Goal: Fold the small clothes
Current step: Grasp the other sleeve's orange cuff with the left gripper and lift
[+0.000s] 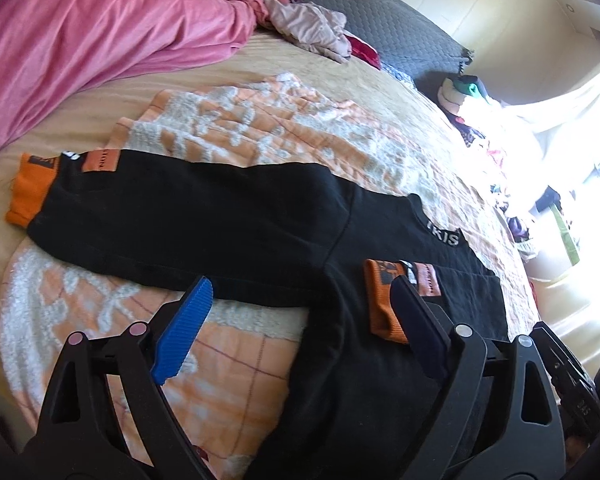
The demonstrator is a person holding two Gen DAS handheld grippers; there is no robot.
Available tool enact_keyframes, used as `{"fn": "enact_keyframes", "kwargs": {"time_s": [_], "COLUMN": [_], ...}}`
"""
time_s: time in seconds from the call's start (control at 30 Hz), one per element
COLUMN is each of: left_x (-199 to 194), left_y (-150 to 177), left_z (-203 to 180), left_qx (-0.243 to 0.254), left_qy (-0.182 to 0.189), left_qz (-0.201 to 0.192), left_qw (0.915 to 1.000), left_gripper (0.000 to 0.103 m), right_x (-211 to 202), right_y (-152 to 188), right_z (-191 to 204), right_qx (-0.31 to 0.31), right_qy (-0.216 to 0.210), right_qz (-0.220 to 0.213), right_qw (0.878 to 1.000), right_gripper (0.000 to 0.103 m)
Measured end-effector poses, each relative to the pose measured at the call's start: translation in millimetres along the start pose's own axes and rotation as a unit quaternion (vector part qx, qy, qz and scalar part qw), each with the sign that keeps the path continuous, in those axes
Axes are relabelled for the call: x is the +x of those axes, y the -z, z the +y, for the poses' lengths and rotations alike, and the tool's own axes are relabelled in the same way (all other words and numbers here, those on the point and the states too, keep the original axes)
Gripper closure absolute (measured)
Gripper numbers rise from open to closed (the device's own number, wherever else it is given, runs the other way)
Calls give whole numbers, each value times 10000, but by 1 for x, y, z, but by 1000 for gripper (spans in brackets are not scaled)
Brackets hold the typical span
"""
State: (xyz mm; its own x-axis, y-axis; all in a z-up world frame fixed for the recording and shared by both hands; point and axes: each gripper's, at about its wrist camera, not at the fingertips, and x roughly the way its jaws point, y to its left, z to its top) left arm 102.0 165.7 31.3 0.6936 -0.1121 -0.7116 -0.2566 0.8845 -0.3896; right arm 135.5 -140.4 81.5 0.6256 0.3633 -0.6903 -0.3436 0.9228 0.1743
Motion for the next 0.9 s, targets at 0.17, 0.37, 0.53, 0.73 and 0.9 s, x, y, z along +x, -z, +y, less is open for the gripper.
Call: {"fn": "enact_keyframes", "kwargs": {"time_s": [0.17,0.37,0.53,0.73,0.9], "left_x": [-6,-11,-15,-17,-16], "left_y": [-4,-8,-10,-10,-14], "left_z": [23,51,78,100,119], "left_qx": [-204,-433,-750,-983,-1117], "left_qy": [-336,-712,-882,-996,-1325], "left_qz": [-130,-242,-295,-347,-419], "left_qw": [9991,9962,9928,9896,9840], "left_gripper": [17,14,14,14,14], "right_x": [11,20,26,36,46], "right_y": [-5,-10,-12,-9,-5], "right_z": [26,47,62,79,96], "right_qx": [-264,-436,-608,-798,-983], "right_qy": [-132,-230,-265,-331,-406], "right_qz": [91,136,190,299,398], "right_qw": [9995,9987,9976,9958,9935], "right_gripper": [9,8,8,8,8]}}
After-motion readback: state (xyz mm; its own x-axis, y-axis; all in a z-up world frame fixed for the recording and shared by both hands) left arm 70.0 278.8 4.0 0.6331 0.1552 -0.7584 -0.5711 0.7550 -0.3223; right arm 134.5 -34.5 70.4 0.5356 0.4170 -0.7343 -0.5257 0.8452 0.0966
